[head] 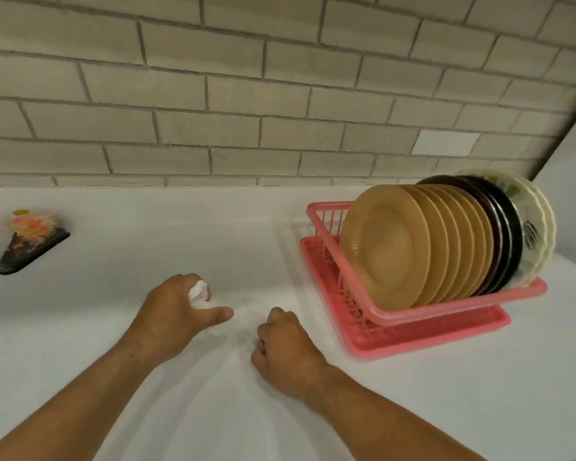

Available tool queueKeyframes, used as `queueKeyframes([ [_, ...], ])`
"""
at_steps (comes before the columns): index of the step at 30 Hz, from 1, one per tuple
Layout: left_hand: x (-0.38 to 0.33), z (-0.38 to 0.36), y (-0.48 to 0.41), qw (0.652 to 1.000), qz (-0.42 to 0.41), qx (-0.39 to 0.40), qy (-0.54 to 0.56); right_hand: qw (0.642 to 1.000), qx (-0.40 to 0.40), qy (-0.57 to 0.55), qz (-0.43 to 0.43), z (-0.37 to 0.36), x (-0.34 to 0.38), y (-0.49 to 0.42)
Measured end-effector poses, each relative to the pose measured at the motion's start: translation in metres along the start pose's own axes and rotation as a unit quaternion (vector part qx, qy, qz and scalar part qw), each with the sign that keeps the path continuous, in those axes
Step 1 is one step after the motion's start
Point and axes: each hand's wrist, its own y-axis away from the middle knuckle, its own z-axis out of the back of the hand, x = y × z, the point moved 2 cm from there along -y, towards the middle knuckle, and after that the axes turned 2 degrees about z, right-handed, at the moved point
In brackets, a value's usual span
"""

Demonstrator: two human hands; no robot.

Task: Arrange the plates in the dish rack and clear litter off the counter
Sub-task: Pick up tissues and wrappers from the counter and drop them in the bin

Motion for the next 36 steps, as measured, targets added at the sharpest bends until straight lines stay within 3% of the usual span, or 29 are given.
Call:
queueKeyframes([
  [4,-0.017,-0.011,0.023,0.99,0.034,0.038,0.133,0.991,-0.032,-0.131,-0.003,0.023,-0.022,0.032],
  [7,-0.039,-0.023,0.048,0.975,0.033,0.057,0.214,0.985,-0.006,-0.17,0.035,0.042,-0.039,0.052],
  [11,-0.073,-0.043,0.082,0.98,0.022,0.044,0.192,0.987,-0.011,-0.153,0.054,0.061,-0.066,0.078],
  [15,-0.095,-0.065,0.113,0.984,0.036,0.047,0.171,0.98,-0.061,-0.189,0.024,0.082,-0.094,0.112],
  [21,-0.137,-0.087,0.142,0.997,-0.014,0.037,0.065,0.964,-0.122,-0.235,-0.019,0.102,-0.14,0.164],
  [25,-0.159,-0.11,0.155,0.991,-0.021,0.036,0.128,0.966,-0.164,-0.185,-0.077,0.105,-0.165,0.2],
  [33,-0.165,-0.178,0.209,0.96,-0.078,0.178,0.202,0.966,-0.143,-0.19,-0.101,0.08,-0.202,0.296],
  [36,-0.174,-0.205,0.235,0.944,-0.114,0.236,0.2,0.946,-0.093,-0.283,-0.124,0.071,-0.219,0.331],
])
